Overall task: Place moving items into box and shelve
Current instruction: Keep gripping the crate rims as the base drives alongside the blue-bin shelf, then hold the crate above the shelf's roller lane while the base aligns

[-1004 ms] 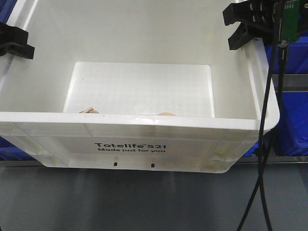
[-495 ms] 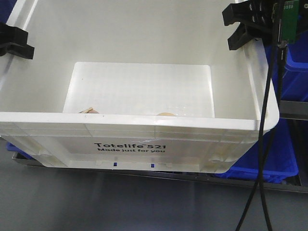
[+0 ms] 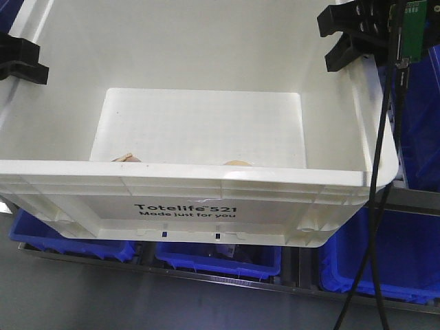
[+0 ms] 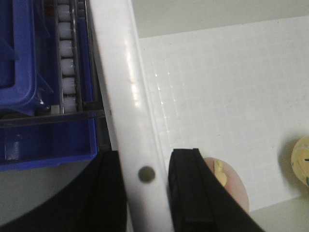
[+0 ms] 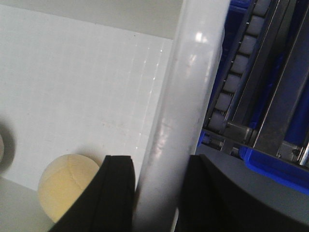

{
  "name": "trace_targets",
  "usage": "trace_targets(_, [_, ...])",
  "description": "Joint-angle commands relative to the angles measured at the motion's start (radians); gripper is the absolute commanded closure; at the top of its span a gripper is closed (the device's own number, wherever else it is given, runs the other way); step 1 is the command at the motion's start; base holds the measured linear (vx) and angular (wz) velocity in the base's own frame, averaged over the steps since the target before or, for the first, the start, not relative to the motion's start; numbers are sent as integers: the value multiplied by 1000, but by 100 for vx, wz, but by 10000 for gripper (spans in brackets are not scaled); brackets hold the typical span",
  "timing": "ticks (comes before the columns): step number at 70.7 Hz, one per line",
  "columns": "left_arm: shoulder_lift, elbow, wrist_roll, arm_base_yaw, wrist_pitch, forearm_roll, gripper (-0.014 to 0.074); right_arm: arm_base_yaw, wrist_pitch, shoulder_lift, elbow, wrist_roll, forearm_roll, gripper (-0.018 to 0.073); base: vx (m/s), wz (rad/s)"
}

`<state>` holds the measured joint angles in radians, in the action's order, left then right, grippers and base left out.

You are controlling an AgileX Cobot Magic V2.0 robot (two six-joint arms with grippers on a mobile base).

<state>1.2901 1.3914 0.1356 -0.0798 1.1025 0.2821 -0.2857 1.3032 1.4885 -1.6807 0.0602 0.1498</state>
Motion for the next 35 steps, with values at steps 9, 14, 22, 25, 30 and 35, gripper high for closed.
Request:
trace_targets(9, [-43,35,18,-6,-99,46,613,1,-25,-51,-40,-33,20,571,20,-6])
trace_targets(14, [-43,35,18,-6,-99,46,613,1,-25,-51,-40,-33,20,571,17,-9])
trace_targets(22, [-43,35,18,-6,-99,46,613,1,-25,-51,-40,-33,20,571,15,-11])
trace_targets(25, [-43,35,18,-6,-99,46,613,1,-25,-51,-40,-33,20,571,12,-11])
trace_targets(30, [-43,35,18,-6,-99,46,613,1,-25,-51,-40,-33,20,571,10,-12])
trace_targets(35, [-43,35,18,-6,-99,46,613,1,-25,-51,-40,-33,20,571,9,-12])
